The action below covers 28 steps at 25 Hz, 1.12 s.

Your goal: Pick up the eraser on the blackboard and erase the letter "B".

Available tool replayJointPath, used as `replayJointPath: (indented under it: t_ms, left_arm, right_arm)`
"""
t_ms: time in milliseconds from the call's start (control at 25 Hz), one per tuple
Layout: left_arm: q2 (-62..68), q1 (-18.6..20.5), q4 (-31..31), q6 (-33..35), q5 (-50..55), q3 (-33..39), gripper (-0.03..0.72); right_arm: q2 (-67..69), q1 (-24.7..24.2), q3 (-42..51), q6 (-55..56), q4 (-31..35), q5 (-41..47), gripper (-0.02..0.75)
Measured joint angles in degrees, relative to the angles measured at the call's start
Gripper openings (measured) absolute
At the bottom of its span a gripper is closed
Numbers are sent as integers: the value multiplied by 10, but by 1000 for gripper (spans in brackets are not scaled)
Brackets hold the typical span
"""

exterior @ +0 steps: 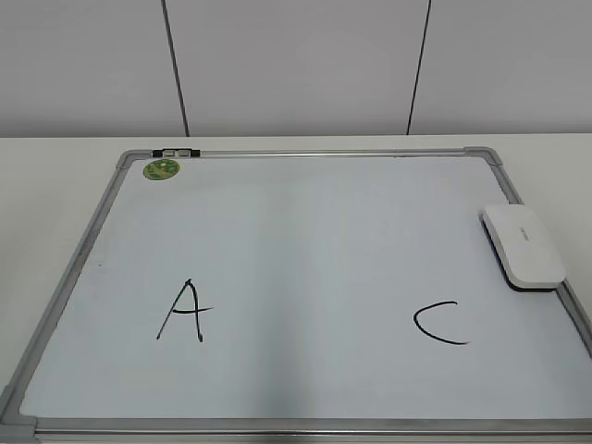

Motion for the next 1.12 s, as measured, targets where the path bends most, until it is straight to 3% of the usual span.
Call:
replayJointPath:
  t_ms: [600, 880, 1120]
  left_arm:
    - [-165, 0, 51, 0, -23, 274, 489]
    - [-174, 0, 65, 0, -93, 346, 489]
    - [-174, 0, 73, 0, -100, 355, 489]
  right_arm:
    - [-155, 0, 198, -1, -39, -2, 574]
    - [-156, 0, 272, -1, -44, -66, 574]
    - [-156, 0, 273, -1, -50, -75, 574]
